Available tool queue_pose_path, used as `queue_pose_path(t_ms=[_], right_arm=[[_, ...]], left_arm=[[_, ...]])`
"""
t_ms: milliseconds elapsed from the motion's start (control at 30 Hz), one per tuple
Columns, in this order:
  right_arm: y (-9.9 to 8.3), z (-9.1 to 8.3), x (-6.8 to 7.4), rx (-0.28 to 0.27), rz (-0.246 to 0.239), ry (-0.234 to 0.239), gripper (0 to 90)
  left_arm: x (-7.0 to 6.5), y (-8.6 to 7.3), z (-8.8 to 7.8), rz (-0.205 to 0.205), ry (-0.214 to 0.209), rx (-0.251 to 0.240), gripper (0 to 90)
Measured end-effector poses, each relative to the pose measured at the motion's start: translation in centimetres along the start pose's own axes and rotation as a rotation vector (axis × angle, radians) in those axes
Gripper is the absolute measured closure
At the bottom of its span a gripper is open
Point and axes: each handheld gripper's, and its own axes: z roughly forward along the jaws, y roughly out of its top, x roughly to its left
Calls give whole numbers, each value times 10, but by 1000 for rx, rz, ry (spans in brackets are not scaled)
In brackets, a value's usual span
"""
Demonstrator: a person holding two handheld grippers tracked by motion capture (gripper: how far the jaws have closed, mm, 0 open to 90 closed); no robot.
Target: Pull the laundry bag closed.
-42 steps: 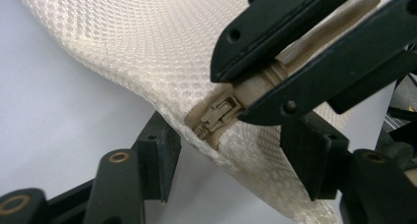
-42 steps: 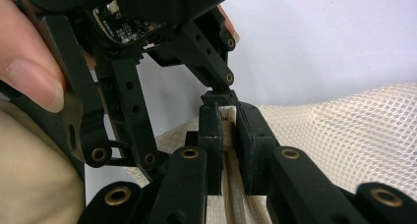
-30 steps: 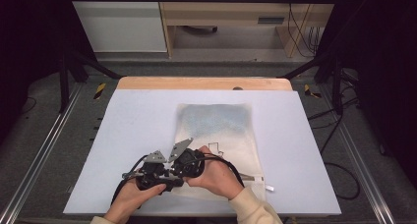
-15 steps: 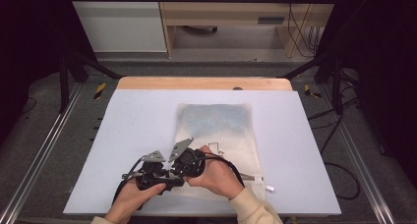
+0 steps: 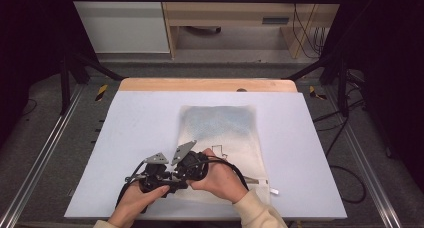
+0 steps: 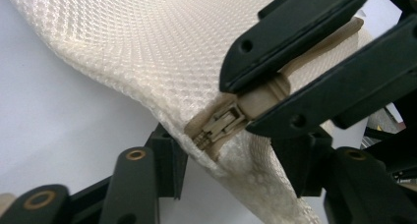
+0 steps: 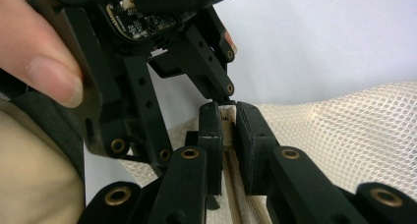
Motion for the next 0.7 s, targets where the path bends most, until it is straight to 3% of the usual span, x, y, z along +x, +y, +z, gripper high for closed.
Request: queue_pose_path(t_ms=[333, 700], right_arm=[[-1, 0, 0, 5, -1, 0, 820], [-1, -1, -2, 5, 2, 5, 820]], left_arm=[[5, -1, -1, -12, -13, -9, 603], [6, -2, -1, 9, 6, -21, 736]])
